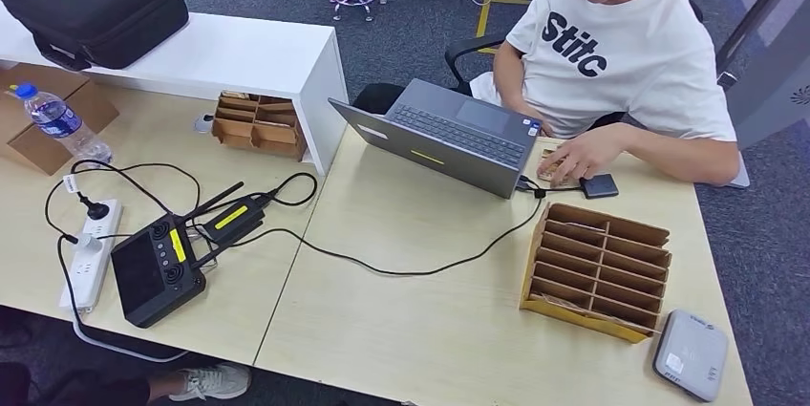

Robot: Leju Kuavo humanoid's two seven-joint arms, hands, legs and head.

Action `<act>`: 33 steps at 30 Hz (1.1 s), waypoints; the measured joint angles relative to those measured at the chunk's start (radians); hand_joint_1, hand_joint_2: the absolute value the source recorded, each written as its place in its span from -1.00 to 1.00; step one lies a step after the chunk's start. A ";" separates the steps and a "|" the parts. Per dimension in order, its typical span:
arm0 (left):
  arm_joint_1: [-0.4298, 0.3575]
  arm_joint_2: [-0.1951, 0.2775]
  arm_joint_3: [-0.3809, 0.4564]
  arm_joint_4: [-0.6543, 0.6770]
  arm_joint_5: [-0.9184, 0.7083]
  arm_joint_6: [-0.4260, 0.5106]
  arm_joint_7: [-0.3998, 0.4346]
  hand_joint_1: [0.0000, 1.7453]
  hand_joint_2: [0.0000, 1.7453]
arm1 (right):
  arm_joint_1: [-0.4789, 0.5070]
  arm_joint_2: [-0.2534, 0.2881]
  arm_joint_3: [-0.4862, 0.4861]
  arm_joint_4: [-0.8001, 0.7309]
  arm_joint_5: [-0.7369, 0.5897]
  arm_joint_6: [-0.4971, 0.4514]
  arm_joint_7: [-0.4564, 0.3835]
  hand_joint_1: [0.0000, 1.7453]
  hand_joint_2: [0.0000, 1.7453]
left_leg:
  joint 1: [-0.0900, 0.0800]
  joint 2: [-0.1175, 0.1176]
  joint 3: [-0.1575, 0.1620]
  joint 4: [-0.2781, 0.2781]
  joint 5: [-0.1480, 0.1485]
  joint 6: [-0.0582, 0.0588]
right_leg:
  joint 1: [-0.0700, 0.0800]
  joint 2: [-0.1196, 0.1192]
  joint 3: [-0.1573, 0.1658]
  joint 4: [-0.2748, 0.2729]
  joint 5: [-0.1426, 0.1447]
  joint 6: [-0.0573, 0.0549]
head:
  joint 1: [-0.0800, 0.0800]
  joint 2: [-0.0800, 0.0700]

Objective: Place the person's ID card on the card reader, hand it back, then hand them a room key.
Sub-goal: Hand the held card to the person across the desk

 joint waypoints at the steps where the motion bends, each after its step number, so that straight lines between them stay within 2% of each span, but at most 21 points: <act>1: 0.000 0.000 0.001 0.000 0.002 0.000 -0.001 -1.00 1.00 | 0.013 -0.001 -0.030 0.033 -0.019 0.006 0.005 -1.00 1.00 | 0.000 0.000 0.000 0.000 0.000 0.000 | 0.000 0.000 0.000 0.000 0.000 0.000 | 0.000 0.000; 6: 0.001 -0.001 0.009 0.000 0.006 0.002 -0.002 -1.00 1.00 | 0.051 -0.003 -0.128 0.133 -0.057 0.020 0.012 -1.00 1.00 | 0.000 0.002 0.001 -0.001 0.000 0.000 | 0.000 0.002 0.000 0.000 -0.001 0.000 | 0.000 0.000; 15: 0.002 -0.001 0.017 0.000 0.016 0.005 -0.011 -1.00 1.00 | 0.071 -0.005 -0.211 0.183 -0.132 0.025 0.026 -1.00 1.00 | 0.000 0.003 0.001 0.000 0.000 0.000 | 0.000 0.003 0.000 0.000 -0.001 0.000 | 0.000 0.000; 19: 0.003 -0.002 0.024 0.000 0.023 0.008 -0.011 -1.00 1.00 | 0.093 0.001 -0.245 0.208 -0.199 0.072 0.060 -1.00 1.00 | 0.000 0.002 0.001 0.000 0.000 0.000 | 0.000 0.002 0.000 0.000 -0.001 0.000 | 0.000 0.000; 25: 0.004 -0.003 0.032 0.000 0.036 0.011 -0.011 -1.00 1.00 | 0.165 0.065 -0.306 0.287 -0.288 0.165 0.095 -1.00 1.00 | 0.002 0.001 0.001 -0.001 -0.001 -0.001 | 0.002 0.000 0.001 0.000 -0.003 -0.001 | 0.000 0.000; 28: 0.004 -0.003 0.034 0.000 0.037 0.012 -0.011 -1.00 1.00 | 0.196 0.097 -0.323 0.316 -0.294 0.178 0.095 -1.00 1.00 | 0.002 0.002 0.002 -0.001 -0.002 -0.002 | 0.002 0.002 0.001 0.001 -0.004 -0.002 | 0.000 0.000; 33: 0.004 -0.003 0.035 0.000 0.037 0.012 -0.011 -1.00 1.00 | 0.211 0.112 -0.338 0.340 -0.295 0.177 0.098 -1.00 1.00 | 0.001 0.004 0.002 -0.001 -0.002 -0.002 | 0.001 0.003 0.001 0.001 -0.004 -0.002 | 0.000 0.000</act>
